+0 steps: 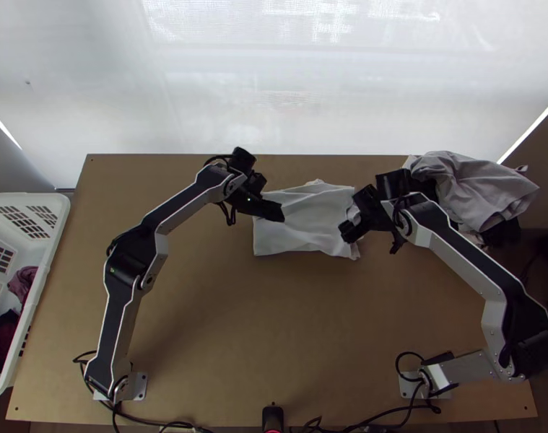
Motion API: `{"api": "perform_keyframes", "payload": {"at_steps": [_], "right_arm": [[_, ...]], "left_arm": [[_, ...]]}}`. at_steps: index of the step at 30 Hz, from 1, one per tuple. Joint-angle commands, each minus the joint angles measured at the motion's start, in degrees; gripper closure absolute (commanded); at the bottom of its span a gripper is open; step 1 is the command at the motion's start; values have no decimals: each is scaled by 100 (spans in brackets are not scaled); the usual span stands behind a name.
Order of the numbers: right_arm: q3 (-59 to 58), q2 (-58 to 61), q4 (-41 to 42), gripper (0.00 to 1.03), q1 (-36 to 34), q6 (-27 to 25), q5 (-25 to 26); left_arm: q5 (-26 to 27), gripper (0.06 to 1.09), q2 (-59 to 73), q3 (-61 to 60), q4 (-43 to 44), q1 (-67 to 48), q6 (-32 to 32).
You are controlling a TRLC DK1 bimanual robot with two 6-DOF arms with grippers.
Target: Fold the t-shirt
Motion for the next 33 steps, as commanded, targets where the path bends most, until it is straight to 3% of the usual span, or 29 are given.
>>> {"api": "perform_keyframes", "payload": {"at_steps": [1, 7, 11, 18, 33], "right_arm": [[-249, -474, 295, 5, 943, -486, 477], [-1330, -553, 1737, 5, 1875, -1400, 1277], [-1725, -466, 2484, 5, 2183, -1540, 1400], [-1805, 62, 3055, 5, 2376, -1549, 1541], [-1558, 1204, 3864, 5, 2227, -2252, 1725]], "left_arm": [[27, 12, -367, 156, -104, 2, -2], [27, 12, -402, 209, -227, 63, -20], [19, 12, -358, 200, -271, 72, 6], [27, 12, -182, 200, -244, 98, 24], [36, 12, -7, 209, -165, 151, 42]]}}
